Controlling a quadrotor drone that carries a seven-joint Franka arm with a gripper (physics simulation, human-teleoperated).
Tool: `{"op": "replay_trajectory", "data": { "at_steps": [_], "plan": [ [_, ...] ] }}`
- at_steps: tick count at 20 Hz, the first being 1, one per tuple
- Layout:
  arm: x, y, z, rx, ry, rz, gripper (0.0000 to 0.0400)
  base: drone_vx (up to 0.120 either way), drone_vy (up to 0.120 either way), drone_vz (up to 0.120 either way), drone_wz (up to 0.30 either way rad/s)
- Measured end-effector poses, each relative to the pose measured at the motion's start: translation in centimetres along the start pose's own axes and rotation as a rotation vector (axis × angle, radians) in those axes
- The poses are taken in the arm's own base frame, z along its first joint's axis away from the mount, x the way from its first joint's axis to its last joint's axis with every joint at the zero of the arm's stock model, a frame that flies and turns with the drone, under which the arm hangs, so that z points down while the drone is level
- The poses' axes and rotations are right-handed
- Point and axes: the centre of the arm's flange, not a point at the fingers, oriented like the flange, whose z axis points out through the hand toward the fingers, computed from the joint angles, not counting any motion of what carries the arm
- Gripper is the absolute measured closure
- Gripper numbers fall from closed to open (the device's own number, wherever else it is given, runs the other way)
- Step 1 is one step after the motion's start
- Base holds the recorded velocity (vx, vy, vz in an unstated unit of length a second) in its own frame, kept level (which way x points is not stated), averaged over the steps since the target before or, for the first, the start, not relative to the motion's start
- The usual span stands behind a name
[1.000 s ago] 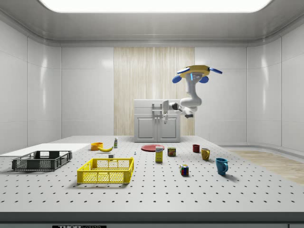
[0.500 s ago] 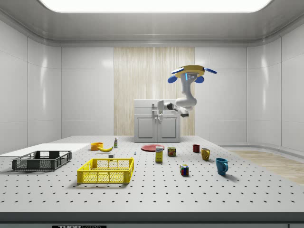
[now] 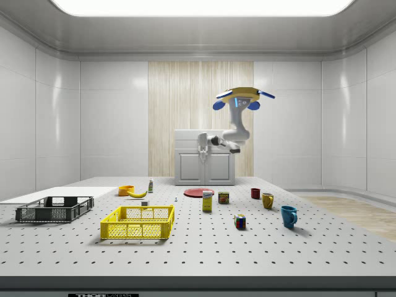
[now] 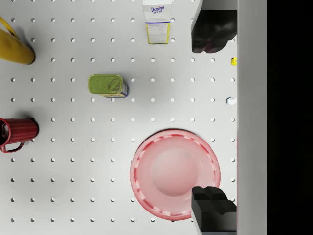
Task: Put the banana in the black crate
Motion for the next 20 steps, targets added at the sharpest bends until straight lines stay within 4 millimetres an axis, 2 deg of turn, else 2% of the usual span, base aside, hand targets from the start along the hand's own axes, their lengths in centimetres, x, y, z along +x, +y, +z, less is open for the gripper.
{"op": "replay_trajectory", "data": {
  "at_steps": [10,14,20],
  "plan": [
    [0.0,0.0,0.0,0.0,0.0,0.0,0.0,0.12,0.0,-0.12,0.0],
    [0.0,0.0,0.0,0.0,0.0,0.0,0.0,0.12,0.0,-0.03,0.0],
    [0.0,0.0,0.0,0.0,0.0,0.0,0.0,0.12,0.0,-0.12,0.0]
  ]
}}
